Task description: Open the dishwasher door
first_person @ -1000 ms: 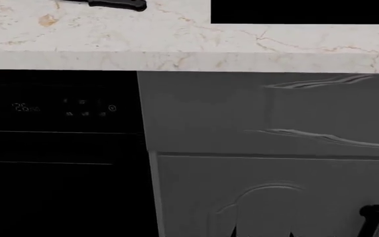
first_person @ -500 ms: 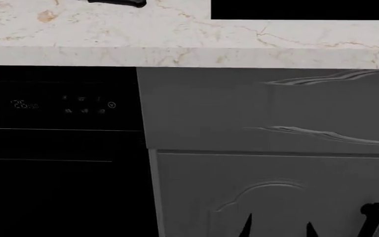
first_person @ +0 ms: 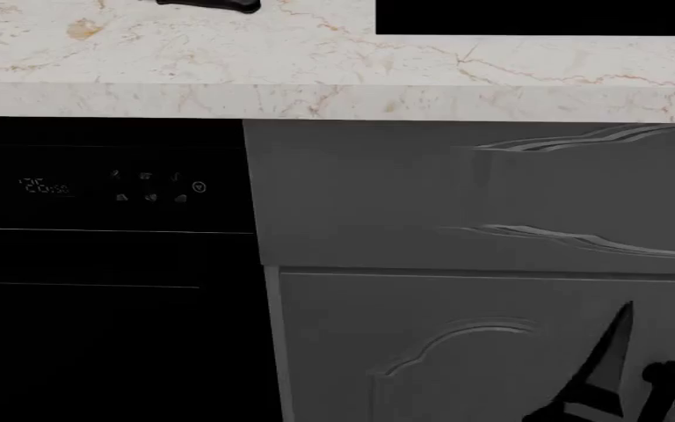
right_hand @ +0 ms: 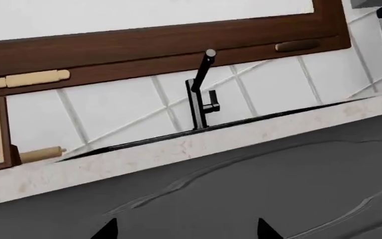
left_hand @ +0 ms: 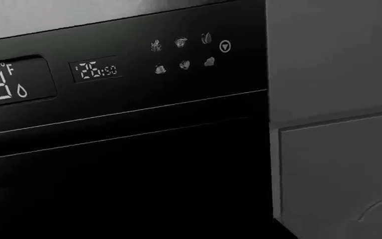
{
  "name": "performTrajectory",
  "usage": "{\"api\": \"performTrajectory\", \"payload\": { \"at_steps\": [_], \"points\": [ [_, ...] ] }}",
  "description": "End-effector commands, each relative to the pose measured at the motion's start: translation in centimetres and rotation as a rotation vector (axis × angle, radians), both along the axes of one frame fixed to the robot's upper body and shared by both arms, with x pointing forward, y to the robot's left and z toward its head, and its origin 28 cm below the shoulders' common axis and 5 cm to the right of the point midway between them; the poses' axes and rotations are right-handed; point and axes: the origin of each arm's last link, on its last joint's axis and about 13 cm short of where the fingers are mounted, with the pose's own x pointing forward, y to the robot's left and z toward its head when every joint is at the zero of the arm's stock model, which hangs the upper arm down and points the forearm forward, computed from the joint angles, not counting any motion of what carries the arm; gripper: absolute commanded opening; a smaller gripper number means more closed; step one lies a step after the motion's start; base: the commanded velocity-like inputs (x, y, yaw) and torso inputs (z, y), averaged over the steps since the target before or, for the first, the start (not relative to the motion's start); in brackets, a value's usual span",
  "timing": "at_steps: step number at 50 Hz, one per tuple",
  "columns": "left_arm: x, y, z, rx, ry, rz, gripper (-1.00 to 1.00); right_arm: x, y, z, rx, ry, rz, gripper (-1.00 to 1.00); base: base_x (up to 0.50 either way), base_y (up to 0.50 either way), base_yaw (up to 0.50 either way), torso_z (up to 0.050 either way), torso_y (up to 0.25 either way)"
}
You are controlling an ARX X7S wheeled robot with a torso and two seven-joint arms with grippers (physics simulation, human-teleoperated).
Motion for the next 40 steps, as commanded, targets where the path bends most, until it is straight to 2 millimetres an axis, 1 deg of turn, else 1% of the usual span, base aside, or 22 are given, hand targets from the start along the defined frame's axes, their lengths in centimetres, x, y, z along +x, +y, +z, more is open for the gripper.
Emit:
{"api": "performTrajectory", "payload": {
  "at_steps": [1,4,5,6,10,14,16,17,18,22,31,37,40],
  "points": [
    [0.4,0.9,1.3,0.239,-0.016,-0.046,1.00,-1.4,-0.3,1.6,0.011,-0.065,-0.012,1.00,0.00,0.00,0.00,0.000,0.000],
    [0.5,1.6,2.0,0.401,-0.010,-0.064,1.00,-1.3,-0.2,1.4,0.014,-0.060,-0.009,1.00,0.00,0.00,0.00,0.000,0.000],
    [0.5,1.7,2.1,0.418,-0.004,-0.064,1.00,-1.3,-0.2,1.4,0.016,-0.061,-0.008,1.00,0.00,0.00,0.00,0.000,0.000],
    [0.5,2.1,2.4,0.485,-0.009,-0.062,1.00,-1.3,-0.2,1.3,0.015,-0.060,-0.007,1.00,0.00,0.00,0.00,0.000,0.000],
    [0.7,2.6,3.6,0.603,-0.011,-0.076,1.00,-1.2,-0.2,1.3,0.020,-0.061,-0.004,1.00,0.00,0.00,0.00,0.000,0.000],
    [0.8,2.9,4.3,0.704,0.009,-0.105,1.00,-1.2,-0.1,1.3,0.020,-0.062,-0.003,1.00,0.00,0.00,0.00,0.000,0.000],
    [0.9,3.2,4.4,0.794,0.004,-0.099,1.00,-1.2,-0.1,1.2,0.022,-0.062,-0.003,1.00,0.00,0.00,0.00,0.000,0.000],
    [0.9,3.3,4.5,0.793,0.023,-0.104,1.00,-1.2,-0.1,1.2,0.023,-0.062,-0.003,1.00,0.00,0.00,0.00,0.000,0.000],
    [1.0,3.5,4.8,0.846,0.009,-0.106,1.00,-1.2,-0.1,1.3,0.024,-0.062,-0.003,1.00,0.00,0.00,0.00,0.000,0.000],
    [1.1,4.1,5.5,0.905,0.023,-0.109,1.00,-1.2,-0.1,1.5,0.020,-0.067,-0.003,1.00,0.00,0.00,0.00,0.000,0.000],
    [0.9,5.2,6.1,1.013,0.062,-0.124,1.00,-1.0,0.1,1.4,0.020,-0.061,0.001,1.00,0.00,0.00,0.00,0.000,0.000],
    [1.5,5.8,7.3,1.053,0.043,-0.107,1.00,-1.1,0.1,1.5,0.018,-0.066,0.002,1.00,0.00,0.00,0.00,0.000,0.000],
    [1.9,6.0,7.2,1.073,0.042,-0.125,1.00,-1.2,0.0,1.5,0.019,-0.065,-0.001,1.00,0.00,0.00,0.00,0.000,0.000]
  ]
}}
